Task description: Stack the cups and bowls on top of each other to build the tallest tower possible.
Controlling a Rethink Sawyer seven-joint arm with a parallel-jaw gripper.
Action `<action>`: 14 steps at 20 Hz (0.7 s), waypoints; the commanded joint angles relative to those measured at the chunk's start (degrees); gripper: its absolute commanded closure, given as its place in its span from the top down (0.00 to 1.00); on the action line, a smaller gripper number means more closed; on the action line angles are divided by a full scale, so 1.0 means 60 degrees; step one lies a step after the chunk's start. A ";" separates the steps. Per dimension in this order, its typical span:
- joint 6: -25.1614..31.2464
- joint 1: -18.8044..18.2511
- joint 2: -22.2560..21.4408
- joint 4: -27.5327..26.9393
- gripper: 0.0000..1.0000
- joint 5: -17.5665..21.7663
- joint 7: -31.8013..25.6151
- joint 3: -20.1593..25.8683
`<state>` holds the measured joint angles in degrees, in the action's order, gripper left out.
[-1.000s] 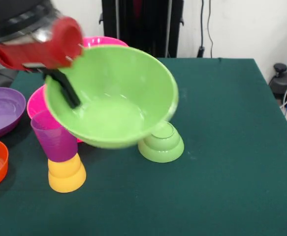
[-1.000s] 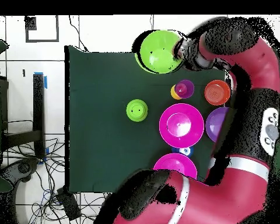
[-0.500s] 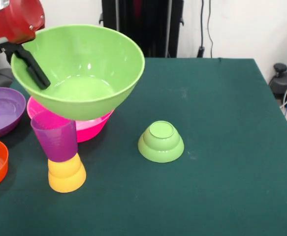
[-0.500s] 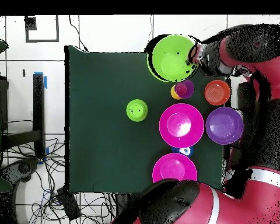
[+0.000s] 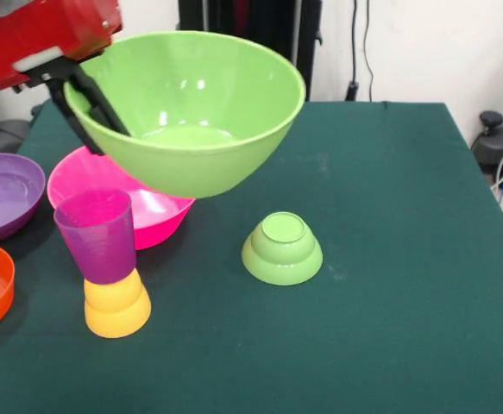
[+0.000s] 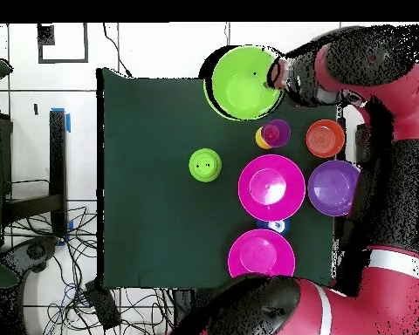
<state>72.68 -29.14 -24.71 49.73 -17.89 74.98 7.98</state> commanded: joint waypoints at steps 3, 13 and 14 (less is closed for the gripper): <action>0.0493 -0.0742 -0.0167 0.1883 0.00 0.0668 -0.4650 0.2240; 0.0936 -0.1565 -0.0033 0.1987 0.00 0.1352 -0.5139 0.3141; 0.0948 -0.1622 -0.0020 0.1991 0.00 0.1404 -0.5124 0.3221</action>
<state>72.68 -38.15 -25.64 55.79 -14.13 64.44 19.76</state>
